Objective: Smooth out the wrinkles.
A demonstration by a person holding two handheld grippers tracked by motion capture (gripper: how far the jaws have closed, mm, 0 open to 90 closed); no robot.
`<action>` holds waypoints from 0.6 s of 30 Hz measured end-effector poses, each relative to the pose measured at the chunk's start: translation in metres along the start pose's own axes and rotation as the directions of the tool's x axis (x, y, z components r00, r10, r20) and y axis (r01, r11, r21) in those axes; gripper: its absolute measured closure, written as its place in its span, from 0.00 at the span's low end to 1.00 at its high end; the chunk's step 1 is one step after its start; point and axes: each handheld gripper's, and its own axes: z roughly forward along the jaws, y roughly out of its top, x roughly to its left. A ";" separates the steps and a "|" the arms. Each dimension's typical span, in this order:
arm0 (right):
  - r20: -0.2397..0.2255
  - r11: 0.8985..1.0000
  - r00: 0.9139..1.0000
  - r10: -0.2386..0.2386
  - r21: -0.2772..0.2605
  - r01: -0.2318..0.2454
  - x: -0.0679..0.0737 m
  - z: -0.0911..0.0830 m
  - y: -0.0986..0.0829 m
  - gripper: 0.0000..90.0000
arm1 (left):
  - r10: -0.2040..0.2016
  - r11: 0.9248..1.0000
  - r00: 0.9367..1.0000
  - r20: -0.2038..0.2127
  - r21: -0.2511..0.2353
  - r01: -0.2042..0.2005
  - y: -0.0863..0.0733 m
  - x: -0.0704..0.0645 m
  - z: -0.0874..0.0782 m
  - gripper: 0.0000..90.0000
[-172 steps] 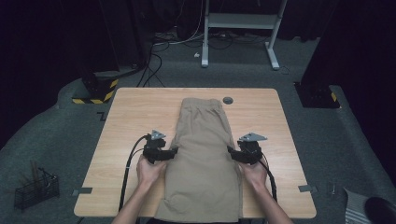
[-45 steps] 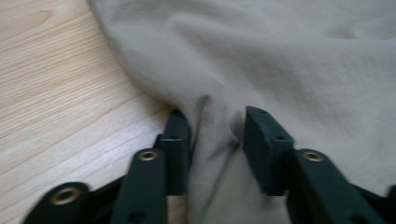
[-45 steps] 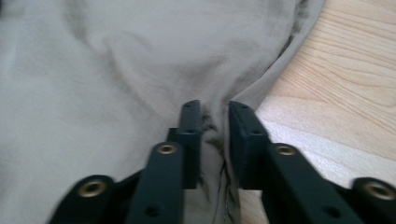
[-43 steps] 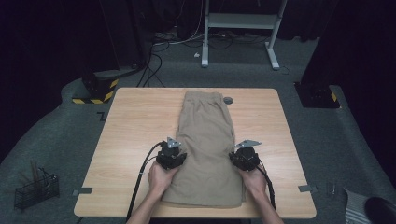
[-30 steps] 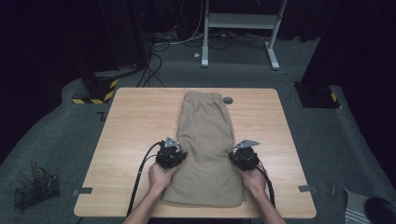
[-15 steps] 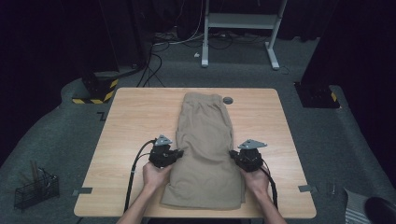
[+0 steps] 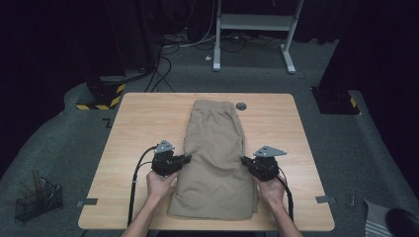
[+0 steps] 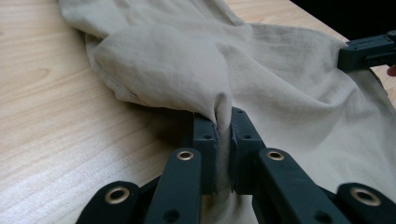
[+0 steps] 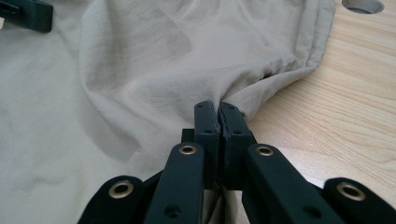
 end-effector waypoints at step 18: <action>0.013 0.993 0.998 -0.067 -0.095 0.068 0.021 -0.029 0.003 0.97 | 0.034 0.999 0.999 0.017 -0.017 -0.034 0.014 -0.010 -0.033 0.93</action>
